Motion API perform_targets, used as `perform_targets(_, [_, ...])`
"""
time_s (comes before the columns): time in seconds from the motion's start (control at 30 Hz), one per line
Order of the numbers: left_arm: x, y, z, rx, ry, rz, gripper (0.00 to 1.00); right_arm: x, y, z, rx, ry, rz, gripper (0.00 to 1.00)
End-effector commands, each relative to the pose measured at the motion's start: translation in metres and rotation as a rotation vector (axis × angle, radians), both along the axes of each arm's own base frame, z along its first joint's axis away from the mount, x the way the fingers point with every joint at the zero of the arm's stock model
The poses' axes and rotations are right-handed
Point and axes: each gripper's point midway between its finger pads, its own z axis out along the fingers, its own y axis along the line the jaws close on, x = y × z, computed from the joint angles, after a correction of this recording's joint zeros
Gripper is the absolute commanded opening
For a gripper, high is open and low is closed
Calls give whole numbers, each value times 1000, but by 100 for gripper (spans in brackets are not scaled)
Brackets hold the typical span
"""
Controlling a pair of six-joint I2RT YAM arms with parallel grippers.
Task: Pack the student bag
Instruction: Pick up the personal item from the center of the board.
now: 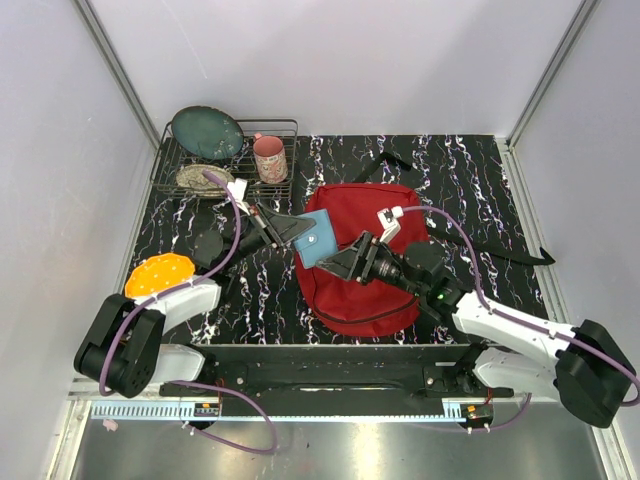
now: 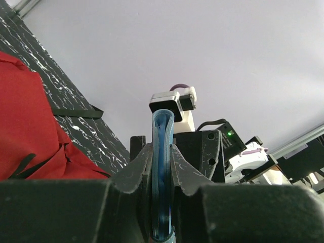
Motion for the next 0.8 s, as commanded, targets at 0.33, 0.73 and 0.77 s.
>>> perform_targets(0.33, [-9, 0, 21, -73, -94, -11, 13, 0, 9, 56, 195, -121, 56, 42])
perform_targets(0.73, [-6, -13, 7, 30, -71, -51, 99, 13, -16, 39, 82, -113, -104, 0])
perform_targets(0.77, [-3, -13, 5, 70, -102, -29, 99, 14, -24, 44, 76, -122, -142, 0])
